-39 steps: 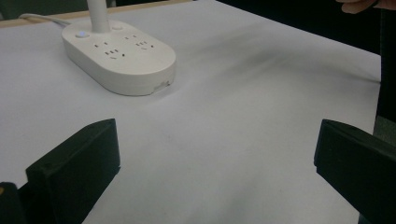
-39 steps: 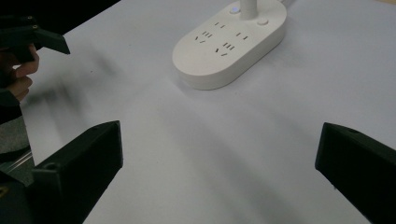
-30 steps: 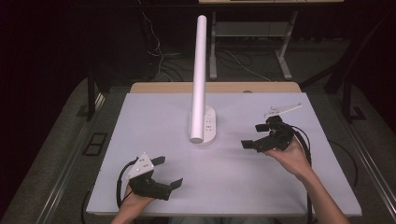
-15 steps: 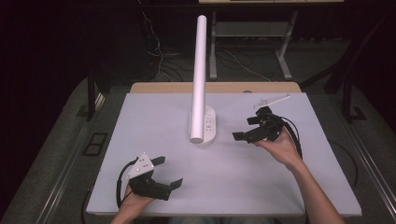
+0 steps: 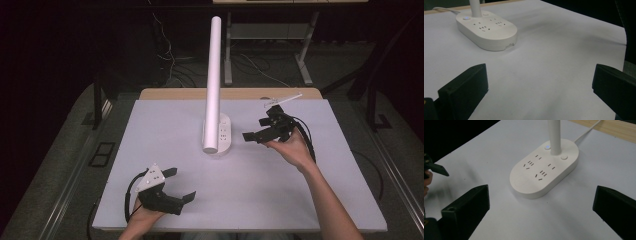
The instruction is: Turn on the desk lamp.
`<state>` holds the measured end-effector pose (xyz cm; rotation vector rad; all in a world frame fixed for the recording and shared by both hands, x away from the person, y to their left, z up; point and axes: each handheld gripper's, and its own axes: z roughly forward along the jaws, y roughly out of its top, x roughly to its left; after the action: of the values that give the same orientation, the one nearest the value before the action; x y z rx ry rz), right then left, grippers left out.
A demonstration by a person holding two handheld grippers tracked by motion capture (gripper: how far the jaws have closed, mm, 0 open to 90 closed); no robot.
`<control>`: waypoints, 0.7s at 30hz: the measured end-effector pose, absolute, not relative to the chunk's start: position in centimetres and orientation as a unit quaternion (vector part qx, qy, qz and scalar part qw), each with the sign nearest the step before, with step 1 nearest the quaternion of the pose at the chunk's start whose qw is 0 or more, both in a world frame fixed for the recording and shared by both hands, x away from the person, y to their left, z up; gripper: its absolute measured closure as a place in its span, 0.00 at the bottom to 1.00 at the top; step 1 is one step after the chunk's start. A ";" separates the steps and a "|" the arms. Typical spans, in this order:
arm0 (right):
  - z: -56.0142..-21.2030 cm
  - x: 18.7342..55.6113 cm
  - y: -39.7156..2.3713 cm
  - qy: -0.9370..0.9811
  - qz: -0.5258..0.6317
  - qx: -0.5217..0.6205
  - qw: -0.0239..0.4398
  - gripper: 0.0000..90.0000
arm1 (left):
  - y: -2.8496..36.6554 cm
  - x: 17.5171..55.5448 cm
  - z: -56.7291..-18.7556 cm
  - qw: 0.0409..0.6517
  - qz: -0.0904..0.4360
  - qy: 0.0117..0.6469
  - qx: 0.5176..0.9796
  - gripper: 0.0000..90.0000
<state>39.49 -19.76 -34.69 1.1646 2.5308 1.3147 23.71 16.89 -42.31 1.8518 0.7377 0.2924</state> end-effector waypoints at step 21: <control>-34.6 43.2 -18.4 0.801 0.441 0.404 0.023 0.00 | 16.9 23.7 -42.3 0.535 0.121 0.308 0.777 0.00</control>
<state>43.16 -18.42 -34.62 1.2517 2.4809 1.3642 23.70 16.89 -42.32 1.8510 0.7340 0.2877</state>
